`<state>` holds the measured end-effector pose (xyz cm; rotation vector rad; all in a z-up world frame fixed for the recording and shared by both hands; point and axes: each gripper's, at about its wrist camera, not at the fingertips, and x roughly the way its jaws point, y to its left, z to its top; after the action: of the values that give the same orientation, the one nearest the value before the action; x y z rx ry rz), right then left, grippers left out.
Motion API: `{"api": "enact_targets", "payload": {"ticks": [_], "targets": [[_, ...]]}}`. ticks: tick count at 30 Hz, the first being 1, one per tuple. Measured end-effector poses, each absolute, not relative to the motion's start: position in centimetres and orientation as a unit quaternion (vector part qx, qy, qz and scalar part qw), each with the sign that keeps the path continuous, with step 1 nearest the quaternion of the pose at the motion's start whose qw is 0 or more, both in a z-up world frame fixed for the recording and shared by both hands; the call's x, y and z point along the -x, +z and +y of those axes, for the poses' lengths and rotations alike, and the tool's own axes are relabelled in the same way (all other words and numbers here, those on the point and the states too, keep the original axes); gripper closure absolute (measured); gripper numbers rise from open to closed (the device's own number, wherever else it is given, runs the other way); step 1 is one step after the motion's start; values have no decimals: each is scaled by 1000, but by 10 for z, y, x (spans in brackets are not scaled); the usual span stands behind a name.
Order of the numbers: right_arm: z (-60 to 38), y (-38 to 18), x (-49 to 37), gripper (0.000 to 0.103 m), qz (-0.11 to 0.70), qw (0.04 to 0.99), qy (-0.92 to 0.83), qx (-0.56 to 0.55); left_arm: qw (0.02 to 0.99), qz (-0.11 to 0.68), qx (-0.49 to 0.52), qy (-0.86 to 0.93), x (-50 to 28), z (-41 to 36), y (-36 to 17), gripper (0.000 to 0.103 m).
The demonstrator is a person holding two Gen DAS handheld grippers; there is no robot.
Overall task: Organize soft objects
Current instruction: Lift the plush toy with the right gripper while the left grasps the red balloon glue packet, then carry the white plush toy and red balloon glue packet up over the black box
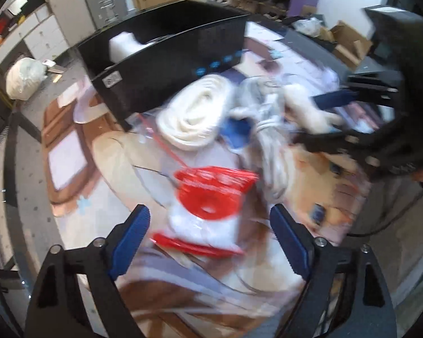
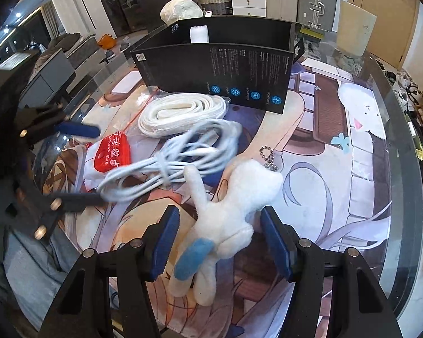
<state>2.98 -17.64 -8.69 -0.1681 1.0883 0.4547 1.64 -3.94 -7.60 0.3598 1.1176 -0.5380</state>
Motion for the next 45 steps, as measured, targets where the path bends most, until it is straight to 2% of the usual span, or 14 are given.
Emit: {"api": "enact_targets", "payload": {"ticks": [1,2,4,5,14,19,22,23,24,25,26,28,34,45], "targets": [[-176,-87,-30,41,512,828,214,83,801,518,-171,-247,-18,-39,-77,39],[-175,-87,-29,50,511,829,212,86,800,519,-169,-249,-20,-39,-79,48],[-175,-86,-30,65,505,833,204,99,799,521,-154,-256,-23,-39,-82,57],[-175,-86,-30,66,506,832,205,97,801,520,-154,-252,-23,-40,-81,58],[-190,-77,-36,67,491,847,182,89,833,515,-81,-187,-27,-2,-76,58],[-181,-86,-40,62,509,834,193,89,835,515,-90,-171,-29,-8,-85,39],[-179,-88,-38,55,506,835,196,93,832,515,-104,-177,-27,-16,-87,42],[-178,-88,-37,54,506,835,196,94,833,512,-107,-177,-26,-17,-86,46],[-177,-89,-36,54,505,835,196,98,833,511,-109,-180,-25,-18,-86,59],[-177,-89,-36,55,504,835,196,100,833,509,-109,-186,-25,-19,-84,59],[-176,-89,-35,65,503,836,193,102,834,507,-109,-186,-25,-20,-82,59],[-177,-88,-35,66,502,838,187,106,836,506,-111,-182,-23,-20,-81,60],[-181,-80,-35,67,490,846,186,95,861,465,-130,-163,-13,-22,-67,61],[-180,-34,-15,67,380,896,223,55,926,331,-126,-129,7,-15,-17,61]]}}
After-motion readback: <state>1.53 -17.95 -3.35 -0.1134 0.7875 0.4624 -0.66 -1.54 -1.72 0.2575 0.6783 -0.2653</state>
